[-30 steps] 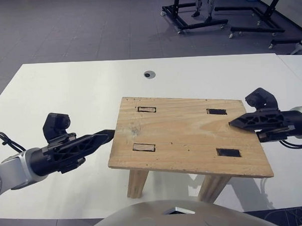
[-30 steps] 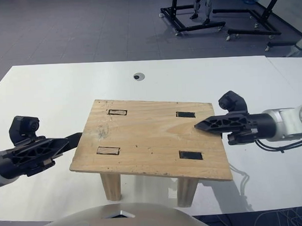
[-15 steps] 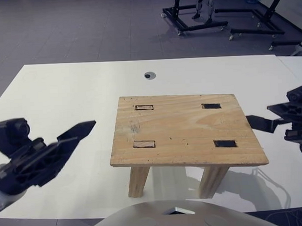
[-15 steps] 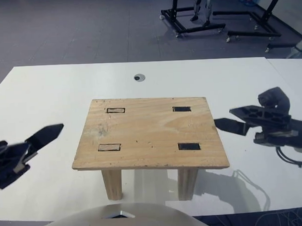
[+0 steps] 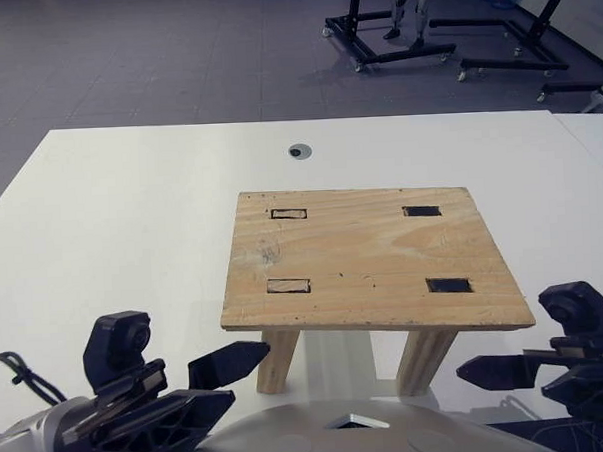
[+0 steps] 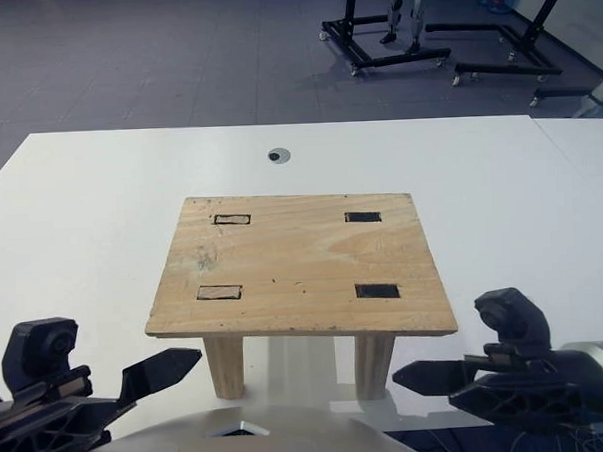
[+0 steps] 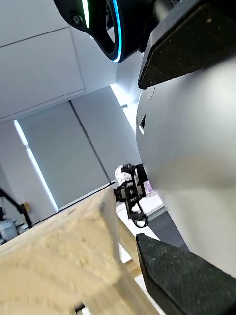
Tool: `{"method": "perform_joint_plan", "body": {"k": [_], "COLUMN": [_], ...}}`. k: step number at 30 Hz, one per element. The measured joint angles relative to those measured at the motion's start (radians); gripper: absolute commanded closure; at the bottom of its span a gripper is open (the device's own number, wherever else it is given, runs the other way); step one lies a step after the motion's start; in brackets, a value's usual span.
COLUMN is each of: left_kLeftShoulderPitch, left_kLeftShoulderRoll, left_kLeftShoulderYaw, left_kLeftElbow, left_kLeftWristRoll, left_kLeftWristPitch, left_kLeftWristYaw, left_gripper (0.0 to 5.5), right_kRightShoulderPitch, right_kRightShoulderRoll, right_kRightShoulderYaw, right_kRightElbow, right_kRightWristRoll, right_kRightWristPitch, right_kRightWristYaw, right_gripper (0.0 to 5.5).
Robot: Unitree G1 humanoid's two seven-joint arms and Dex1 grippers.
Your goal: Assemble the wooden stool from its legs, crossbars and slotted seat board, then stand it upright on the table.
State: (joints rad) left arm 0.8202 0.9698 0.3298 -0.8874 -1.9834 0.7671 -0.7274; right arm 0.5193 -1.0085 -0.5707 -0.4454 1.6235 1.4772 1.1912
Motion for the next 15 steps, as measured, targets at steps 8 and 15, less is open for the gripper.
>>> {"method": "perform_joint_plan", "body": {"k": [8,15], "left_kLeftShoulderPitch": [-0.544,-0.946], "left_kLeftShoulderRoll": [0.030,-0.159], "left_kLeftShoulderYaw": [-0.270,-0.362], "left_kLeftElbow": [0.311,0.662], "left_kLeftWristRoll": [0.042,0.386], "left_kLeftWristPitch": [0.057,0.081], "left_kLeftWristYaw": [0.153,0.177], "left_gripper": [0.10,0.10], "right_kRightShoulderPitch": [-0.285,-0.598], "right_kRightShoulderRoll": [0.216,0.450], "right_kRightShoulderYaw": [0.291,0.430], "right_kRightElbow": [0.060,0.290], "right_kRightWristRoll": [-0.191,-0.409], "right_kRightWristPitch": [-0.232,-0.459], "right_kRightWristYaw": [-0.185,-0.267], "right_gripper": [0.36,0.36]}}
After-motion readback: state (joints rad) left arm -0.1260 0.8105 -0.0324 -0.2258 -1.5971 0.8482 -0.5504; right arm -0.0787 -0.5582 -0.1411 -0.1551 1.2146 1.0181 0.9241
